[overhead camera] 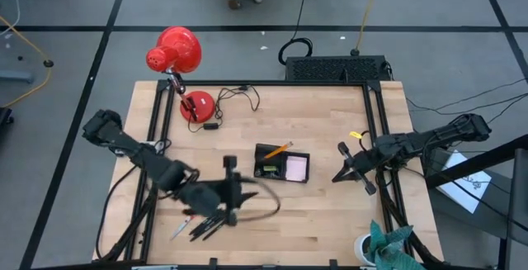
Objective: Pick and place office supplies into organizer
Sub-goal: Put the red scissors into the black desk organizer
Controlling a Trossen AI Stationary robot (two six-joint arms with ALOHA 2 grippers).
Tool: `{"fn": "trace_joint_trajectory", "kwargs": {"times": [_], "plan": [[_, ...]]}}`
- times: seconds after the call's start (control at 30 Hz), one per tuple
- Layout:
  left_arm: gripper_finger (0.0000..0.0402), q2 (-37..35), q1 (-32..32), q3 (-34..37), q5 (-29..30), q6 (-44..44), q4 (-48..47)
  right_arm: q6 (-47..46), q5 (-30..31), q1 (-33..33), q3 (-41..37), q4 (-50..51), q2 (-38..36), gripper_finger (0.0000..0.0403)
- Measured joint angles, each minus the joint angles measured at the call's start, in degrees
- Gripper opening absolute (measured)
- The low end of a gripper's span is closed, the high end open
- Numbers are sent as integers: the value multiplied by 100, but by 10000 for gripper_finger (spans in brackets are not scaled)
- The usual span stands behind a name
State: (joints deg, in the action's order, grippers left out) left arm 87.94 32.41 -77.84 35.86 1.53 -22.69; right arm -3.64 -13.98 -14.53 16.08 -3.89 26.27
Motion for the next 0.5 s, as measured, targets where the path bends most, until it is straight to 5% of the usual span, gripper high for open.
{"fn": "trace_joint_trajectory", "kwargs": {"times": [0.2, 0.5], "plan": [[15, -44, 673, -219, -80, -675, -41, 189, -411, -21, 0, -573, -8, 0], [3, -262, 839, 284, 509, -648, -536, 1320, -66, 87, 0, -749, -7, 0]]}}
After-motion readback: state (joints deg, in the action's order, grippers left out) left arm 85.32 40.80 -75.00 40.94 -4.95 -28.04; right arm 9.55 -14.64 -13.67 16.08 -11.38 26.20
